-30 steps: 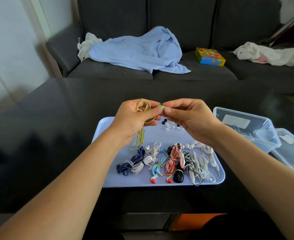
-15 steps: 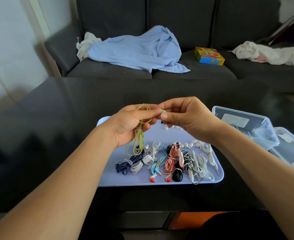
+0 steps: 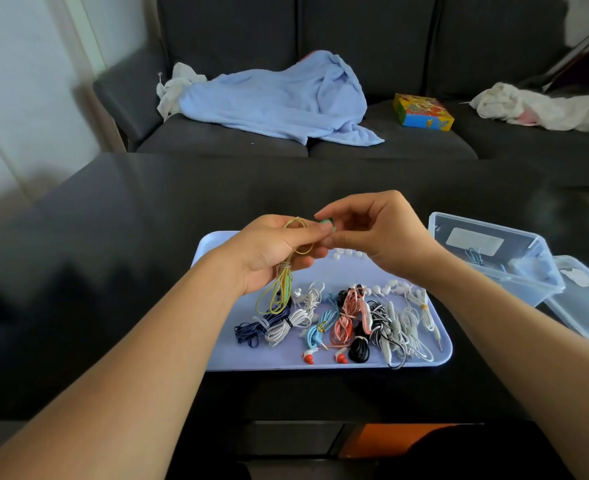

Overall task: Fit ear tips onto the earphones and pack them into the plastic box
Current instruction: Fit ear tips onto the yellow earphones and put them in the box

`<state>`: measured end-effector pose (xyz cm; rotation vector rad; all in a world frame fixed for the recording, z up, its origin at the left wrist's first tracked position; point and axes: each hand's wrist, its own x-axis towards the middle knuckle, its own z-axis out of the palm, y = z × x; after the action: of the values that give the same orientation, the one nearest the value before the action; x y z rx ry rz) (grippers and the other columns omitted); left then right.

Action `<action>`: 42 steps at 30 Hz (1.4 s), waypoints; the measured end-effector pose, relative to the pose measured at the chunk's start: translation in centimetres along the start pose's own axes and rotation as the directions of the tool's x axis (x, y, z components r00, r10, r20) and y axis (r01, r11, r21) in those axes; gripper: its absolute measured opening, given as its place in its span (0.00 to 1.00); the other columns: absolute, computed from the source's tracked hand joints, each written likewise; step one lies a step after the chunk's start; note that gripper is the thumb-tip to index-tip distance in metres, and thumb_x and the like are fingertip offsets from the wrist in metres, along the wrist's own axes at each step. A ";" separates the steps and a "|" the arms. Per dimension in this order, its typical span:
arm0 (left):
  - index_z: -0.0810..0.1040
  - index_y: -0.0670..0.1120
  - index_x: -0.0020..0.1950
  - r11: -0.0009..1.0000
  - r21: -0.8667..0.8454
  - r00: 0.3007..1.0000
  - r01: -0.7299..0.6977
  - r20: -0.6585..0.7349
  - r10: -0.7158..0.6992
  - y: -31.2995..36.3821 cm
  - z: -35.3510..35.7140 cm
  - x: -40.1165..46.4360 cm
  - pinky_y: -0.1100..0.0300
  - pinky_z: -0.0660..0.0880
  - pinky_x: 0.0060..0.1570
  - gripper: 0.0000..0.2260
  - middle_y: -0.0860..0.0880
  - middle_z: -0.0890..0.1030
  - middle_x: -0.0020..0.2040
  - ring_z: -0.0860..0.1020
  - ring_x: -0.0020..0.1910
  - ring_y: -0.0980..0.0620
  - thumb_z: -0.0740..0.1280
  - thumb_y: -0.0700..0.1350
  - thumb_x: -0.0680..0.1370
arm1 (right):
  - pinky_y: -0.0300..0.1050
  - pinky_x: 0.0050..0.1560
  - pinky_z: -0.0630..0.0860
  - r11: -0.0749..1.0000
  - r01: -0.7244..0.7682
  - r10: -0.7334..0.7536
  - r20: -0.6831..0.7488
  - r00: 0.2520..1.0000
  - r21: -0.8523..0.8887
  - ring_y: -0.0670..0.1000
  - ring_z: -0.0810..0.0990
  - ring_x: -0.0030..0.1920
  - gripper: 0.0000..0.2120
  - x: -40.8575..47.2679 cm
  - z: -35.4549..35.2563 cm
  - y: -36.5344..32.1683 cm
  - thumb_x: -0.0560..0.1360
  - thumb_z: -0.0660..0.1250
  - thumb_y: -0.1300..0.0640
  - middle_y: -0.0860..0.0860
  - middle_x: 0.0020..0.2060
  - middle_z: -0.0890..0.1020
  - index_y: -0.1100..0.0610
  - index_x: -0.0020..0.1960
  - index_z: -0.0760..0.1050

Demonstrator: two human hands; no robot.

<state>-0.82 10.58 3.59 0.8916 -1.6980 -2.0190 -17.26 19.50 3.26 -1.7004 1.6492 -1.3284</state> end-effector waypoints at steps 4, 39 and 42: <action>0.82 0.43 0.44 0.999 0.027 0.999 0.031 0.010 -0.031 0.2 0.1 0.0 0.69 0.71 0.26 0.05 0.50 0.83 0.37 0.81 0.35 0.58 0.71 0.43 0.77 | 0.49 0.44 0.80 0.985 0.056 -0.053 0.025 0.998 -0.163 0.55 0.81 0.41 0.18 0.2 0.0 0.0 0.68 0.79 0.58 0.55 0.41 0.83 0.56 0.58 0.83; 0.84 0.44 0.43 0.990 0.142 0.993 -0.005 -0.116 0.021 -0.8 -0.6 0.8 0.68 0.70 0.26 0.04 0.52 0.80 0.32 0.75 0.29 0.60 0.74 0.43 0.75 | 0.36 0.31 0.67 0.856 0.250 -0.221 0.117 0.968 -0.453 0.50 0.73 0.30 0.09 0.9 1.4 1.2 0.75 0.75 0.54 0.50 0.28 0.79 0.59 0.41 0.84; 0.85 0.44 0.43 0.990 0.137 0.995 -0.008 -0.099 0.021 -0.8 -0.6 0.7 0.68 0.70 0.26 0.04 0.52 0.80 0.32 0.75 0.29 0.59 0.74 0.43 0.76 | 0.30 0.34 0.68 0.875 0.227 -0.204 0.098 0.974 -0.428 0.44 0.77 0.31 0.06 0.8 1.4 1.0 0.73 0.76 0.54 0.47 0.32 0.82 0.57 0.46 0.86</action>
<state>-0.81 9.83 2.62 1.0043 -1.7989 -1.8340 -16.72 18.13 2.08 -2.2142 1.8765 -1.0426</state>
